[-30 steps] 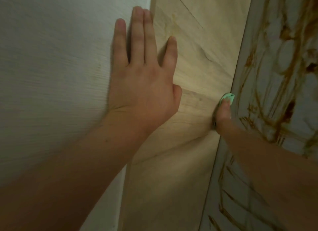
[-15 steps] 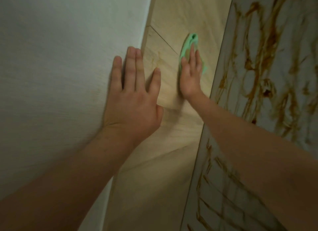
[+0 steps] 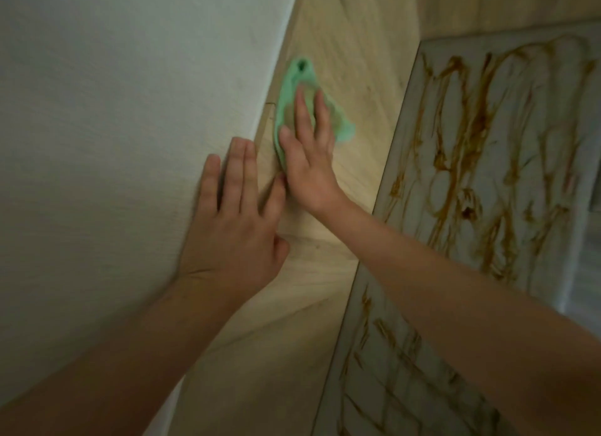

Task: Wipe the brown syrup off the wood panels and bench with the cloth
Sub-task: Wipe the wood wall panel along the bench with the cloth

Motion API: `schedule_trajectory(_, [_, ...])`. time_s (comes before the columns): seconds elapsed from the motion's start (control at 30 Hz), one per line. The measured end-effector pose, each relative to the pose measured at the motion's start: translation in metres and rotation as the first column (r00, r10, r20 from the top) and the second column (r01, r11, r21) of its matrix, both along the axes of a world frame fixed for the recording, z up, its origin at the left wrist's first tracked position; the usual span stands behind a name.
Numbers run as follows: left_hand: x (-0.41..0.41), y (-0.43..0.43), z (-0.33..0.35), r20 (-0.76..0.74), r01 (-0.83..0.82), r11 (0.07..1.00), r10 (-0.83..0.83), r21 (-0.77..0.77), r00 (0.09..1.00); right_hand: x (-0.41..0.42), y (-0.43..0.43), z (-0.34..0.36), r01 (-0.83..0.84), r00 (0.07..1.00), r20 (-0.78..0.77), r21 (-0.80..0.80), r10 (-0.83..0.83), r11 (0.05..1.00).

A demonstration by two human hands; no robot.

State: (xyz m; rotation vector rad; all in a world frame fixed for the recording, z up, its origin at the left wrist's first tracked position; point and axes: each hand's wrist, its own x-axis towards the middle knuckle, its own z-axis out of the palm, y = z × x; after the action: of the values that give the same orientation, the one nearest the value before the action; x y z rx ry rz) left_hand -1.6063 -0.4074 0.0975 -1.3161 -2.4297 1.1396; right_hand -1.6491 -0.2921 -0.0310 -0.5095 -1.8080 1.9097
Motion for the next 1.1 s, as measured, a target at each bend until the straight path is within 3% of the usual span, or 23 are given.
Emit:
schedule_trajectory(0.07, [0.000,0.001,0.001,-0.002,-0.004,1.000,0.004,0.000,1.000,-0.033,0.038,0.019,0.049,0.996,-0.077,0.117,-0.041,0.992])
schedule_trajectory(0.13, [0.001,0.001,0.001,-0.007,-0.015,1.000,0.015,-0.019,1.000,-0.064,0.080,0.015,0.105,0.995,-0.007,0.094,-0.104,0.990])
schedule_trajectory(0.23, [0.001,0.001,0.000,0.003,-0.042,0.999,0.042,-0.035,0.999,-0.083,0.114,-0.008,0.116,0.970,0.237,-0.245,-0.056,0.963])
schedule_trajectory(0.3, [0.000,0.001,0.000,0.011,-0.042,0.999,0.042,-0.022,0.999,-0.066,0.097,-0.015,0.115,0.954,0.298,-0.318,-0.016,0.941])
schedule_trajectory(0.37, [-0.002,0.000,-0.001,0.008,-0.027,1.000,0.027,-0.005,1.000,-0.030,0.052,-0.020,0.046,0.973,0.231,-0.182,-0.003,0.982])
schedule_trajectory(0.43, [-0.002,-0.001,0.000,0.009,-0.017,1.000,0.017,0.005,1.000,0.017,-0.001,-0.032,-0.065,0.998,0.030,0.112,0.062,0.992])
schedule_trajectory(0.53, [-0.002,0.000,0.002,0.001,-0.028,1.000,0.028,0.004,1.000,0.049,-0.026,-0.030,-0.209,0.977,-0.026,0.053,0.211,0.976])
schedule_trajectory(0.67, [-0.004,-0.002,0.000,0.037,-0.008,0.999,0.007,0.039,0.999,0.011,0.014,-0.029,-0.100,0.947,-0.244,0.391,0.207,0.915])
schedule_trajectory(0.73, [-0.005,-0.003,-0.002,0.031,-0.004,0.999,0.003,0.035,1.000,-0.016,0.038,-0.037,-0.050,0.957,-0.237,0.434,0.168,0.900])
schedule_trajectory(0.8, [-0.005,-0.004,-0.003,0.018,-0.002,1.000,0.002,0.030,1.000,-0.040,0.064,-0.033,-0.032,0.986,-0.148,0.287,0.078,0.957])
schedule_trajectory(0.87, [-0.005,-0.005,-0.003,0.016,-0.009,0.999,0.009,0.036,1.000,-0.067,0.095,-0.024,0.026,0.999,-0.024,0.035,-0.025,0.999])
schedule_trajectory(1.0, [-0.004,-0.004,-0.003,-0.001,-0.012,1.000,0.012,-0.001,1.000,-0.103,0.144,-0.027,0.165,0.967,0.248,-0.417,-0.062,0.894])
schedule_trajectory(1.1, [-0.004,-0.004,-0.003,-0.016,-0.017,1.000,0.017,-0.013,1.000,-0.080,0.113,-0.033,0.161,0.944,0.330,-0.488,0.011,0.858])
